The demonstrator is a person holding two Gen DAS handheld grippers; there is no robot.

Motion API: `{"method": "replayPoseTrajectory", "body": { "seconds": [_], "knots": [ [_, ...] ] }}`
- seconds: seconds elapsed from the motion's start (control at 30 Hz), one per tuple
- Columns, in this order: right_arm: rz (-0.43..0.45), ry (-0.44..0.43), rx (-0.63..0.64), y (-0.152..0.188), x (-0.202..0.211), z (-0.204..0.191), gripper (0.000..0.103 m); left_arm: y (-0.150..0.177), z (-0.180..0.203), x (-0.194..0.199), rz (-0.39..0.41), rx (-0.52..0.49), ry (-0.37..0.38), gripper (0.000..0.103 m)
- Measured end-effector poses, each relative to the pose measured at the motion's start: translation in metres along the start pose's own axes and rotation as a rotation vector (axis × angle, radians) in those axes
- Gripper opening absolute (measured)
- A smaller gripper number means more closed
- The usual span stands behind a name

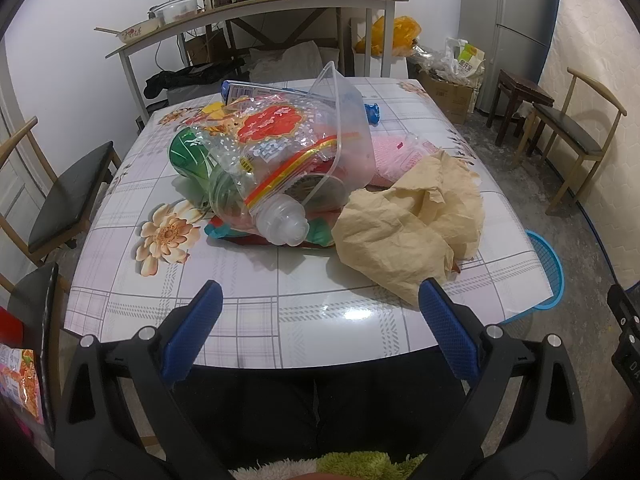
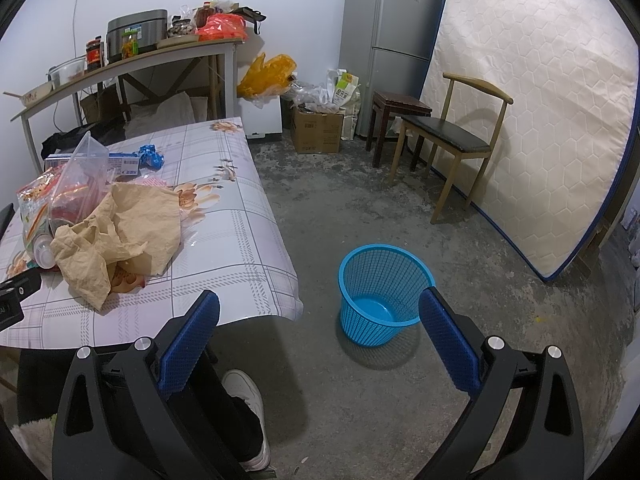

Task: Collect trash

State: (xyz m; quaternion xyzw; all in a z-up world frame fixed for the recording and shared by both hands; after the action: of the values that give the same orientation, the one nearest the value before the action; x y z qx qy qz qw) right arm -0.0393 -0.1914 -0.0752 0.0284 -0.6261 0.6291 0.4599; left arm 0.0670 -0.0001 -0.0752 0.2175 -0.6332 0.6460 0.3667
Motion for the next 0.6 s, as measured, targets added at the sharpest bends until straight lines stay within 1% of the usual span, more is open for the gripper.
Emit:
{"method": "replayPoseTrajectory", "body": {
  "seconds": [0.23, 0.27, 0.6],
  "knots": [
    [0.0, 0.0, -0.001, 0.0, 0.001, 0.0, 0.097, 0.0, 0.0, 0.0, -0.002, 0.0, 0.002, 0.094],
    [0.001, 0.0, 0.0, 0.0, 0.001, 0.0, 0.097, 0.003, -0.006, 0.001, -0.003, 0.0, 0.001, 0.094],
    [0.001, -0.001, 0.001, 0.001, 0.002, 0.0, 0.097, 0.003, -0.01, -0.001, -0.001, 0.001, 0.001, 0.094]
  ]
}}
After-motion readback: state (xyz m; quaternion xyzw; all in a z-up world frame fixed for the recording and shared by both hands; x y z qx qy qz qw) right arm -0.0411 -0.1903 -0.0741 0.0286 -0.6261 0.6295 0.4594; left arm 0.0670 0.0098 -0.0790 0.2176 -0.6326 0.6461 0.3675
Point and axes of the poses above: each gripper's, at about its wrist camera, not at the fingertips, and x roughly against the way its jaws point, z to its right, y to its underside, the point moved 10 cm from there along -x, roughly the way its jaws point, and after that the axes turned 11 degrees about y, right-handed, at the moved point
